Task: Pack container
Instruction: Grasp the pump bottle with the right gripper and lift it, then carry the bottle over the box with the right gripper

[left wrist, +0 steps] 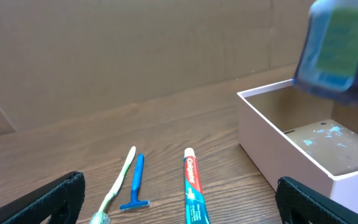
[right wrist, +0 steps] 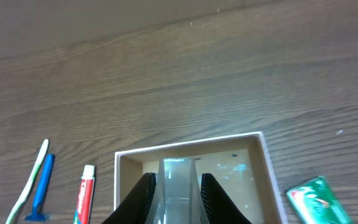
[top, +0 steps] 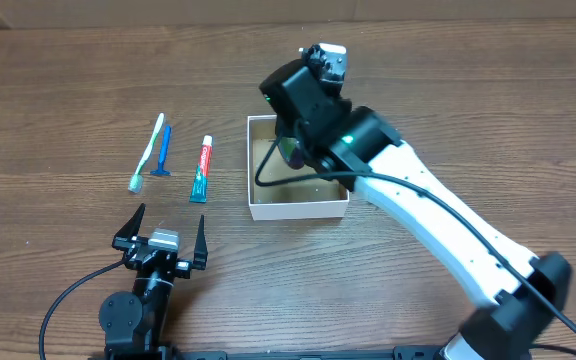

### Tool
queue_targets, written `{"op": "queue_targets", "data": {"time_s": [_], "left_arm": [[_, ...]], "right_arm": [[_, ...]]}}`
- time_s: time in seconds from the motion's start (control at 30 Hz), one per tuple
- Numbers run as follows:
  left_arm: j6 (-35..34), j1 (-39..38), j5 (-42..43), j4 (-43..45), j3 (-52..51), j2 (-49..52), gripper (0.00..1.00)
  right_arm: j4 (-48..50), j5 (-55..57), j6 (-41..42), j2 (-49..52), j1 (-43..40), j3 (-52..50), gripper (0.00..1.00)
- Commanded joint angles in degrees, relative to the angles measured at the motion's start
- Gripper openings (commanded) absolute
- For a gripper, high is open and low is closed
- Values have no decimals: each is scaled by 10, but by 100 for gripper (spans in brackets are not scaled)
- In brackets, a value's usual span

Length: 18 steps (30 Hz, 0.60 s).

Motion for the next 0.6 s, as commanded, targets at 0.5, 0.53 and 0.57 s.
{"op": "queue_targets", "data": {"time_s": [0.5, 0.53, 0.57], "left_arm": [[8, 3, -3, 0, -2, -6, 100], [8, 3, -3, 0, -2, -6, 100], [8, 3, -3, 0, -2, -6, 100]], "right_arm": [[75, 24, 37, 81, 3, 16, 9], [75, 22, 37, 86, 3, 16, 9], [76, 20, 37, 90, 3, 16, 9]]}}
